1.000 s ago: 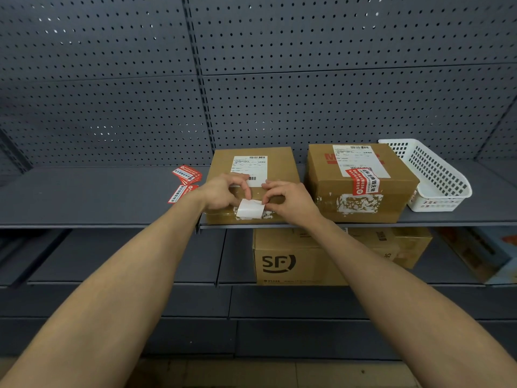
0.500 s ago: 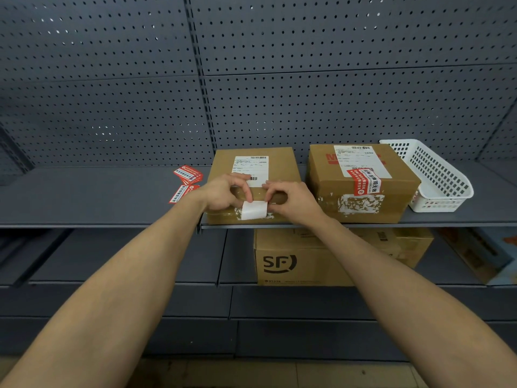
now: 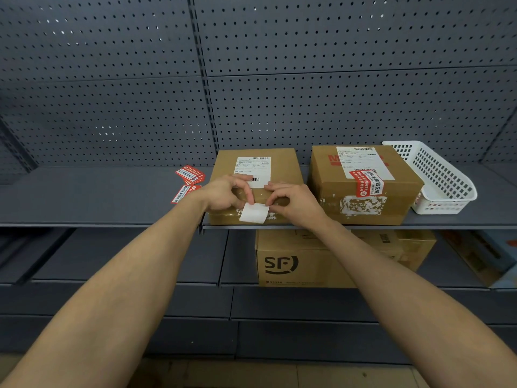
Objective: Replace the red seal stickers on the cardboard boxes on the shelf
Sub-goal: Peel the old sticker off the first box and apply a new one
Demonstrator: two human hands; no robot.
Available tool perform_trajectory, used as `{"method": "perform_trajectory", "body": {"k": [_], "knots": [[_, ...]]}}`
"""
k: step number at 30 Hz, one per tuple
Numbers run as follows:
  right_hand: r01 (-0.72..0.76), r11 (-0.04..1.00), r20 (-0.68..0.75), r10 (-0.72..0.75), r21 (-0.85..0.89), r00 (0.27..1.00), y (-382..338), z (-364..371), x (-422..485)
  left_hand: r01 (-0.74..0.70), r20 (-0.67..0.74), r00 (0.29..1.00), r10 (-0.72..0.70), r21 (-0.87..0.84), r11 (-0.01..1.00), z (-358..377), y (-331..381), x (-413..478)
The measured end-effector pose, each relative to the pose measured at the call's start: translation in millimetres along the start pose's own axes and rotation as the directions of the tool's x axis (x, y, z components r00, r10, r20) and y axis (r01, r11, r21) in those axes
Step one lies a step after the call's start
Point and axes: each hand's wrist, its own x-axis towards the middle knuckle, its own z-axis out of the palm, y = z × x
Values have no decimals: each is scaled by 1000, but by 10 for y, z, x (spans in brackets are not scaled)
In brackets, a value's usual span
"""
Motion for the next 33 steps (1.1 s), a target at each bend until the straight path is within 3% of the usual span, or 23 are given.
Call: {"method": "perform_trajectory", "body": {"k": [33], "knots": [[-37,999,102,40,-28,994,10,-50,52,47,14,999,-47,5,999,5,80,-55]]}}
